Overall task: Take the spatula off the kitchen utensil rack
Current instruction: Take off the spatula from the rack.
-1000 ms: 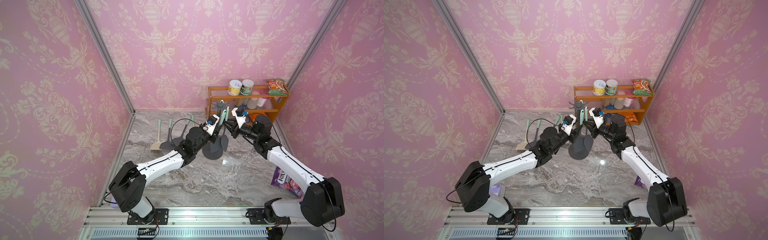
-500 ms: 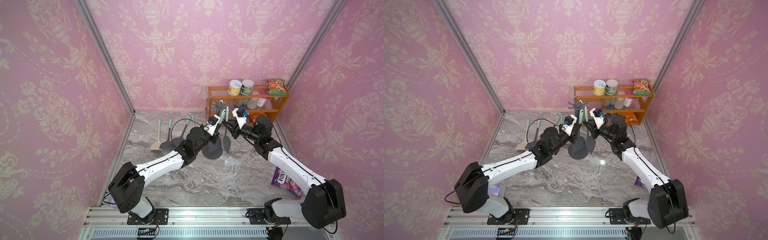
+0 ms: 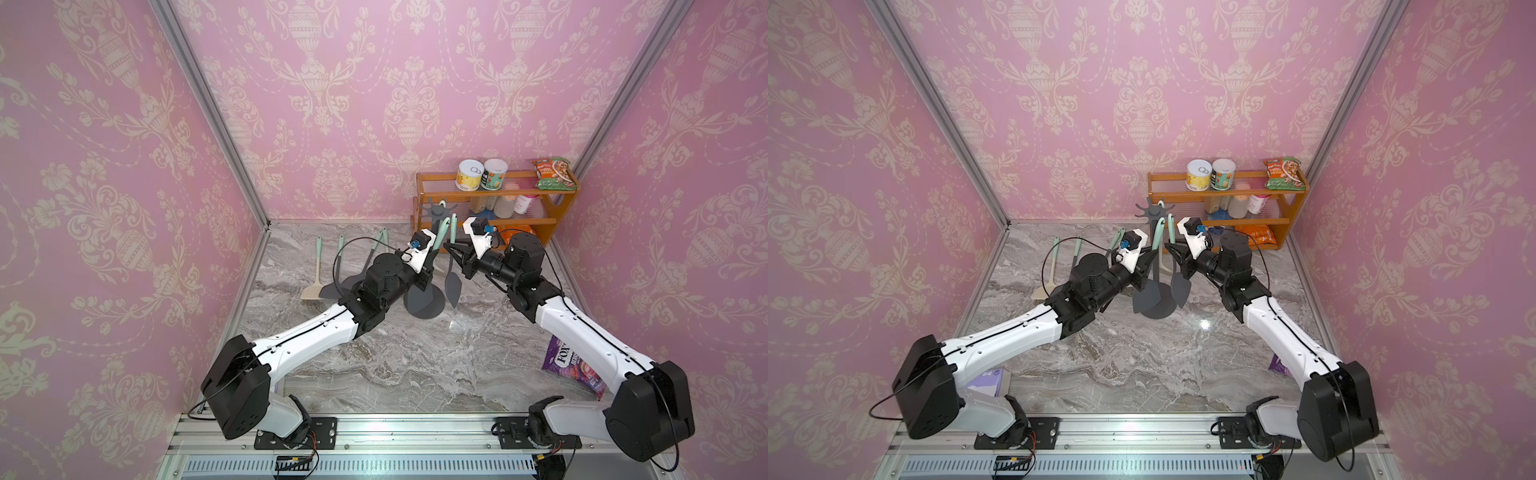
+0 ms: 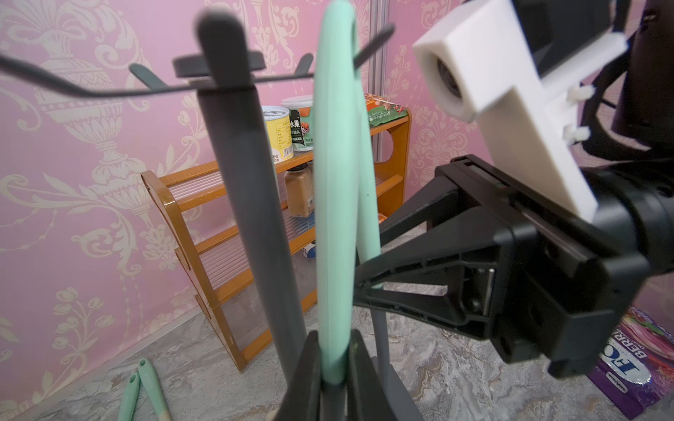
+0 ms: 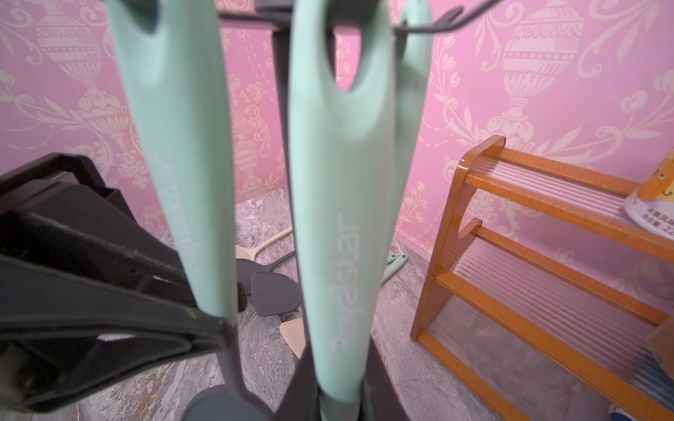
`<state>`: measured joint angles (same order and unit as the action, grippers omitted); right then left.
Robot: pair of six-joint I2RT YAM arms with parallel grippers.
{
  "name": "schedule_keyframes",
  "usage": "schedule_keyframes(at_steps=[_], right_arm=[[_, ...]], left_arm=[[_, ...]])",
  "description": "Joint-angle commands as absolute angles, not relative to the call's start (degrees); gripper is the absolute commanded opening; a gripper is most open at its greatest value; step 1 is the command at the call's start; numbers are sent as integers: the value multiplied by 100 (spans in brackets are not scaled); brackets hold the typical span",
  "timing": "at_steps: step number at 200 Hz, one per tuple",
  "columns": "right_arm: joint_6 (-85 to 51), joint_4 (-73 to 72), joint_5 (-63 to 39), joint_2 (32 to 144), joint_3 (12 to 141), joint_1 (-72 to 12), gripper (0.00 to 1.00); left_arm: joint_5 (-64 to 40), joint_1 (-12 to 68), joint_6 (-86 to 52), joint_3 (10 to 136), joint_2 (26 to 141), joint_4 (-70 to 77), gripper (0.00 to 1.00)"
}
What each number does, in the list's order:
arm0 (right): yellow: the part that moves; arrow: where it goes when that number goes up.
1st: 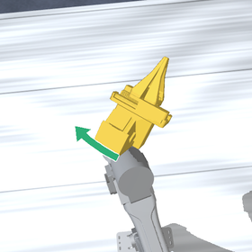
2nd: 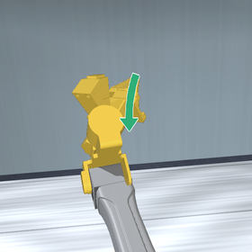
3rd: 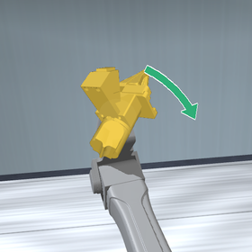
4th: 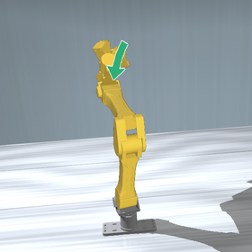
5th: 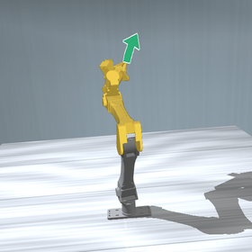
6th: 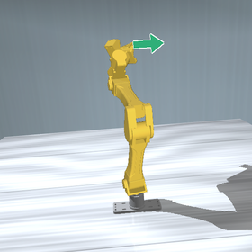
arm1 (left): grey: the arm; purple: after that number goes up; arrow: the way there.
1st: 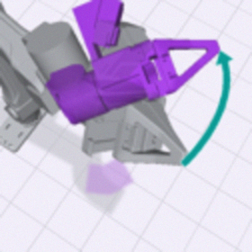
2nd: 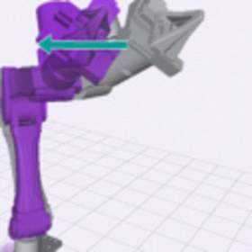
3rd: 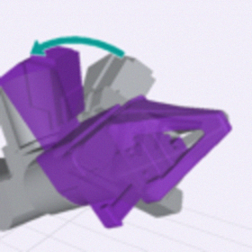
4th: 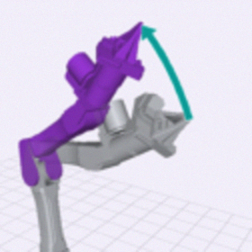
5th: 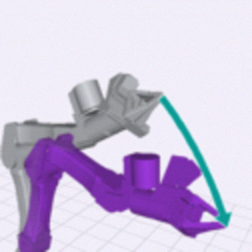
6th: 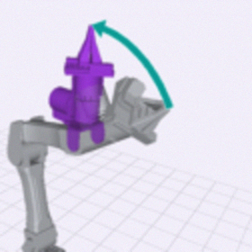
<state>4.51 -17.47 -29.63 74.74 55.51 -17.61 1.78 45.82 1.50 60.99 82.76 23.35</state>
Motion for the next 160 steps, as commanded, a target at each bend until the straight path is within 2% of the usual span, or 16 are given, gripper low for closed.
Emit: schedule_keyframes(at_steps=[1,77,160], right_arm=[[531,-1583,-2679,7341,5589,-1828,0],[628,-1490,-2390,7514,5704,-1933,0],[597,-1700,-2164,7557,5660,-2004,0]], left_arm=[[-107,4547,-194,6159,7862,2602,4],[-434,4542,-963,5733,7544,2529,5],[-763,4475,-2030,5408,7842,3664,4]])
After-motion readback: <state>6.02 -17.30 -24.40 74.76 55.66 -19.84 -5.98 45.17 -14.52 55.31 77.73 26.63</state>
